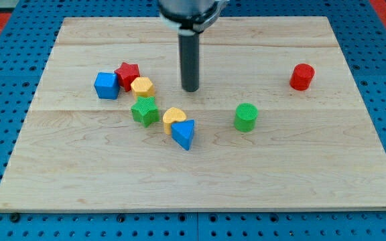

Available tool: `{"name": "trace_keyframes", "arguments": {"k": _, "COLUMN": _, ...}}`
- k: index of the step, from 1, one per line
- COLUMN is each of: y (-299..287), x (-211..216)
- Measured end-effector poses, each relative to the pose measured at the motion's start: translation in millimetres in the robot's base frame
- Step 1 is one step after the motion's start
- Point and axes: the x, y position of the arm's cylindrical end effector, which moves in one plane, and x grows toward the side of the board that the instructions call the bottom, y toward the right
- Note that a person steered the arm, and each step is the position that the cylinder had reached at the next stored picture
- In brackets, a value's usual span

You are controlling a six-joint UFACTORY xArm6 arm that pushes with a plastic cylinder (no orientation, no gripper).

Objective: Touch top left of green circle

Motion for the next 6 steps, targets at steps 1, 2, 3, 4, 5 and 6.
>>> {"name": "trace_keyframes", "arguments": {"k": 1, "y": 34.7, "x": 18.0}}
{"name": "trace_keyframes", "arguments": {"k": 2, "y": 21.2, "x": 30.3}}
{"name": "trace_keyframes", "arguments": {"k": 3, "y": 11.5, "x": 23.4}}
{"name": "trace_keyframes", "arguments": {"k": 4, "y": 45.1, "x": 41.3}}
{"name": "trace_keyframes", "arguments": {"k": 5, "y": 33.0, "x": 91.5}}
{"name": "trace_keyframes", "arguments": {"k": 6, "y": -46.2, "x": 119.3}}
